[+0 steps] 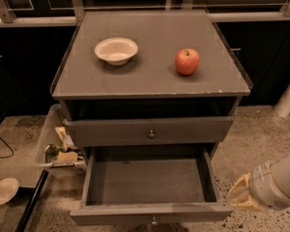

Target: Close middle drawer

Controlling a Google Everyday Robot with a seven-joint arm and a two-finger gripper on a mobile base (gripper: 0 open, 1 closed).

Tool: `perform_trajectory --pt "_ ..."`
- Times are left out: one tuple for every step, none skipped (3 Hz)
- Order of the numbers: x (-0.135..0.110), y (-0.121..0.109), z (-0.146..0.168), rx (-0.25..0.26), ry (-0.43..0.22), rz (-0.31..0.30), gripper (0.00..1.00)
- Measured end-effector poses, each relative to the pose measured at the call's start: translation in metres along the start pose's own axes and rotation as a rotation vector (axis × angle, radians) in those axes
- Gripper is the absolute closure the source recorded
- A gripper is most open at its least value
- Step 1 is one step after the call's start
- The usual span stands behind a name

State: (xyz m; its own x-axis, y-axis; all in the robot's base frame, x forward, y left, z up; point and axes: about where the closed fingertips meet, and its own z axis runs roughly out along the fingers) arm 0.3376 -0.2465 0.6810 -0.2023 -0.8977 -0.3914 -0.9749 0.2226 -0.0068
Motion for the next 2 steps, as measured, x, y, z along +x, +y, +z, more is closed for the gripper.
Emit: perform_trajectory --pt "0.018 -0.010 0.043 0.048 -0.077 0.009 1.00" --pt "0.032 -0.029 0.071 0.106 -0.168 0.012 1.00"
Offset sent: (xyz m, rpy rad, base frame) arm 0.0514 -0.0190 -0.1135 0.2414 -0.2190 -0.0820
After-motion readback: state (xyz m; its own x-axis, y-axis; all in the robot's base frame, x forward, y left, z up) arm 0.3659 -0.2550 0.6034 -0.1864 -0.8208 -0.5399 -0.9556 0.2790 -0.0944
